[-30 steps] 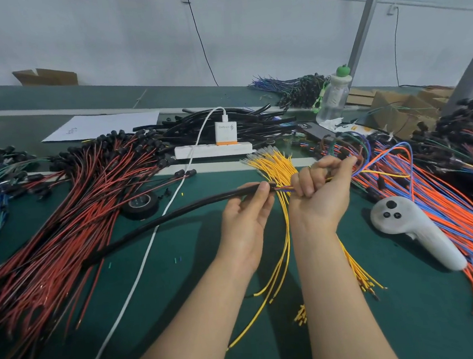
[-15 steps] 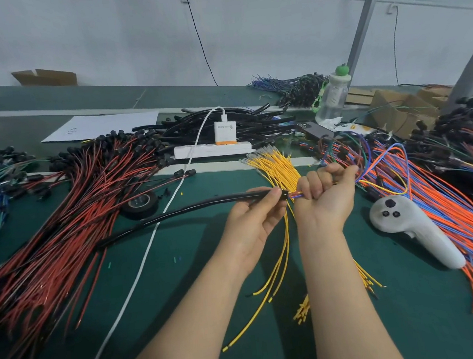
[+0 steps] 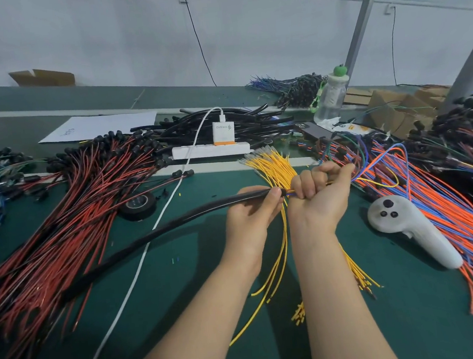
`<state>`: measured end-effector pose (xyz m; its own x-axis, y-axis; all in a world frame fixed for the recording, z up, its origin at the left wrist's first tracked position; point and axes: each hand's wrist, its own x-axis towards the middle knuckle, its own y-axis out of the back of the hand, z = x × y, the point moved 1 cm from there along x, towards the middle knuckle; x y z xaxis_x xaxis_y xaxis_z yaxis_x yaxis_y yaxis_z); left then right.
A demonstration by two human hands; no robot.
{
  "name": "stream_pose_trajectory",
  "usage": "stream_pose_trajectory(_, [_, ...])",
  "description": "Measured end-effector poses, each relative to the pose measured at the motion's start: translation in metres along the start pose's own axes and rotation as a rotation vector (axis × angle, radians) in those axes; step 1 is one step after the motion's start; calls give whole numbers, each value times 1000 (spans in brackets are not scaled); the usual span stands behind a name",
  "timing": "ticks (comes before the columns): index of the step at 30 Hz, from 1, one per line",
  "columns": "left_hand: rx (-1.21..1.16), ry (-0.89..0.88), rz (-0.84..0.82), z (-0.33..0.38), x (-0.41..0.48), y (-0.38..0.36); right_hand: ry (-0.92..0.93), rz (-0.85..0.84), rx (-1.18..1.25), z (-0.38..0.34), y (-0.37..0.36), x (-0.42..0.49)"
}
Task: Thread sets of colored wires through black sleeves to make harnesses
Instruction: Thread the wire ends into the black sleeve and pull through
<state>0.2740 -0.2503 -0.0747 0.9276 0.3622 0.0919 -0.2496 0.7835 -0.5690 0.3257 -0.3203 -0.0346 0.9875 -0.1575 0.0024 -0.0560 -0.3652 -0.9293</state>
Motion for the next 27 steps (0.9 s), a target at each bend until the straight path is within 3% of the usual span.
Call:
stream_pose_trajectory(5, [0,-2,-25,0,1,-2,-38,-1,-56,6,0,2])
stream_pose_trajectory(8, [32,-51,-24,6,5,-1,-97,-83,-442,24,1,-1])
stream_pose_trajectory(11, [105,-117,20,18,12,10,-285,-310,-701,46,3,-15])
stream_pose_trajectory(13, [120,-111,1,27,18,21,-390,-367,-691,49,1,-17])
stream_pose_trajectory(15, [96,-48,-65,36,22,31,-425,-306,-494,40,0,-10])
stream_pose_trajectory(17, [110,9,-102,41,24,39,-407,-247,-227,23,4,2])
stream_pose_trajectory(19, [104,28,-91,45,25,45,-382,-214,-120,11,8,10])
stream_pose_trajectory(24, [18,15,-25,43,27,45,-48,-70,-599,29,8,-2])
stream_pose_trajectory(27, [76,-4,-89,30,23,35,-25,-83,-661,50,7,-13])
